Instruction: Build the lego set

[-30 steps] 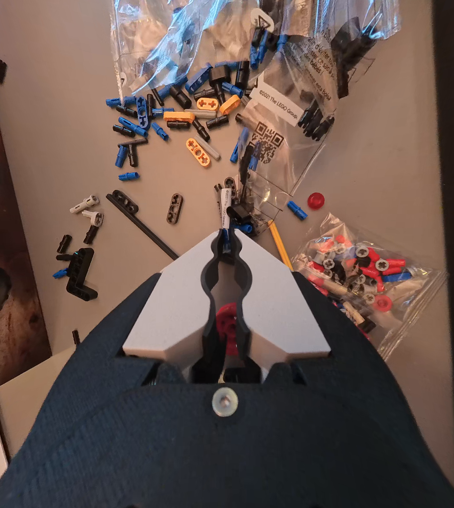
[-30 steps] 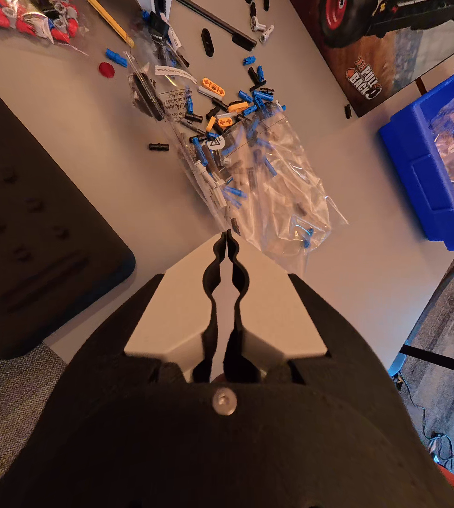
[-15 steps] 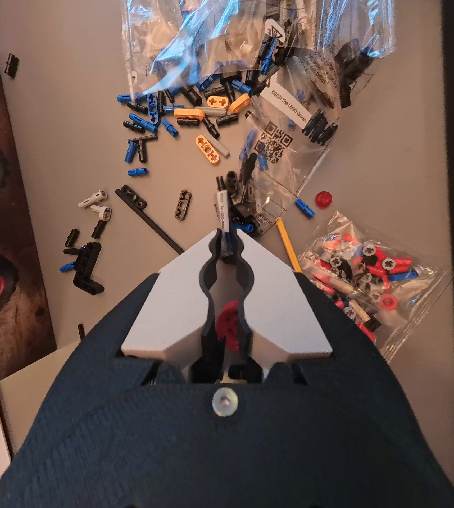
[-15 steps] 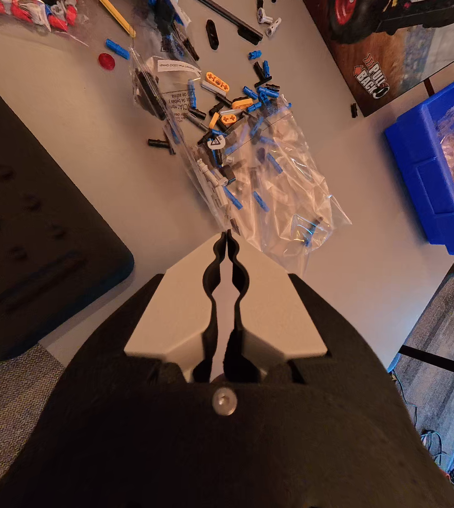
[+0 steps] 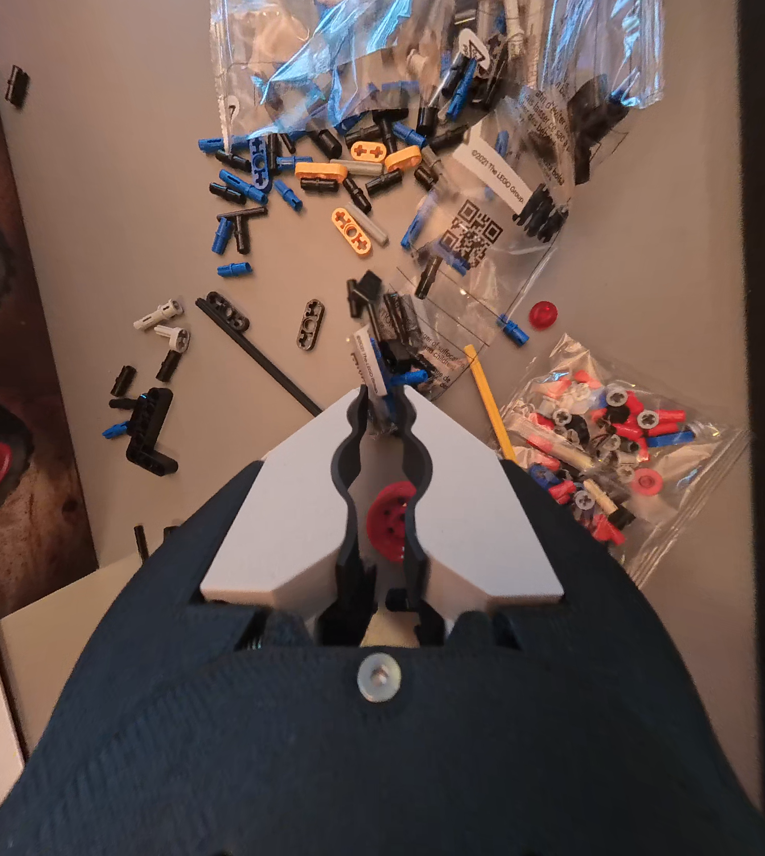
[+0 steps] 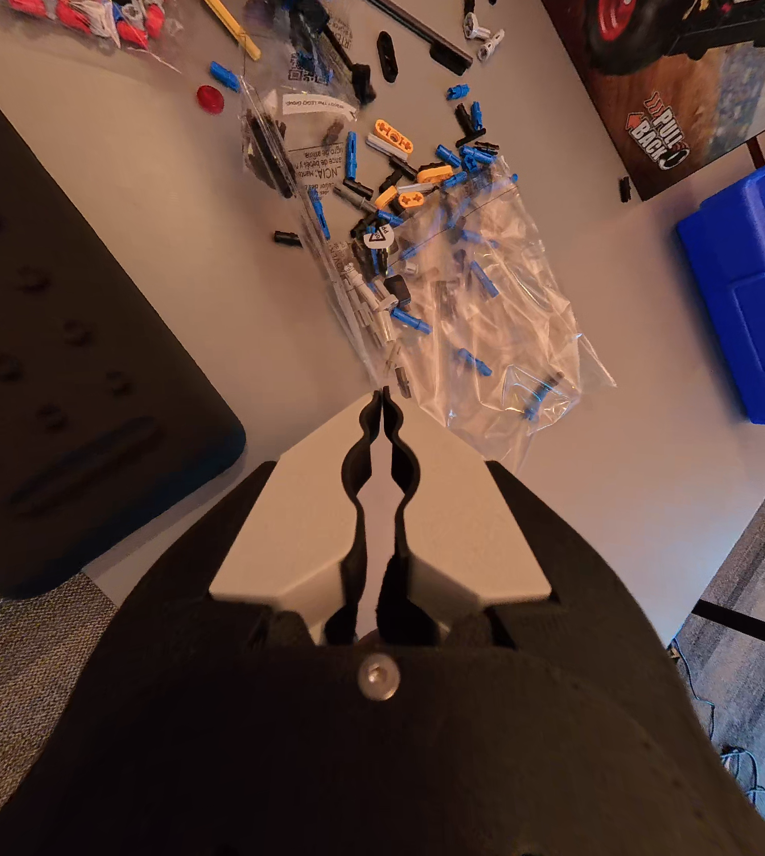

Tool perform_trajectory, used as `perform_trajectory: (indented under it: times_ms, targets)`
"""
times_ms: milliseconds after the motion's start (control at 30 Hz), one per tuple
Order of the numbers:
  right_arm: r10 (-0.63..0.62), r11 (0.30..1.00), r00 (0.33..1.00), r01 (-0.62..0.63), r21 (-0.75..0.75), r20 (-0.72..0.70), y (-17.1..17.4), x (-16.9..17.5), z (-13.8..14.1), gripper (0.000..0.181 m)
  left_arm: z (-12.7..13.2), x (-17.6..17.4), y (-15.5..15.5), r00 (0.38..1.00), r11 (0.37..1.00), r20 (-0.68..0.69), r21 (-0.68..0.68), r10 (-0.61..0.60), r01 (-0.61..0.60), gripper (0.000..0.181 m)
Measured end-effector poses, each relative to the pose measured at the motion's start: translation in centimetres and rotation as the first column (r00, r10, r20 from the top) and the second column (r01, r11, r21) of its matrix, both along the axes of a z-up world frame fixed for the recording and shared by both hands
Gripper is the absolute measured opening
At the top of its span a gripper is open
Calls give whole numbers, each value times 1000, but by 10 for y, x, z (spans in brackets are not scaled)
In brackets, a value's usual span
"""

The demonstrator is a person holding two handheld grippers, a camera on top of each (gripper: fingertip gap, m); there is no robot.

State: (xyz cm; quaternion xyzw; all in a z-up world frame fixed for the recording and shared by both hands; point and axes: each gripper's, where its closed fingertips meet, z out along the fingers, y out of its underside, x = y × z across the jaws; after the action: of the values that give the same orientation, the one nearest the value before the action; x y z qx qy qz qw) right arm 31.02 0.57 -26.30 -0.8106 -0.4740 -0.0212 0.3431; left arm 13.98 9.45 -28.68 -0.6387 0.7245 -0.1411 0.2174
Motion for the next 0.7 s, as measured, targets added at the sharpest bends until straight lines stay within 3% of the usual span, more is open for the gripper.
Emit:
perform_trajectory:
  times_ms: [700]
  targets:
    - [30,999,999,-31,-27,-34,-9,-5,-10,0,-1,-5,7,1000,1000,1,-13,28,-28,16]
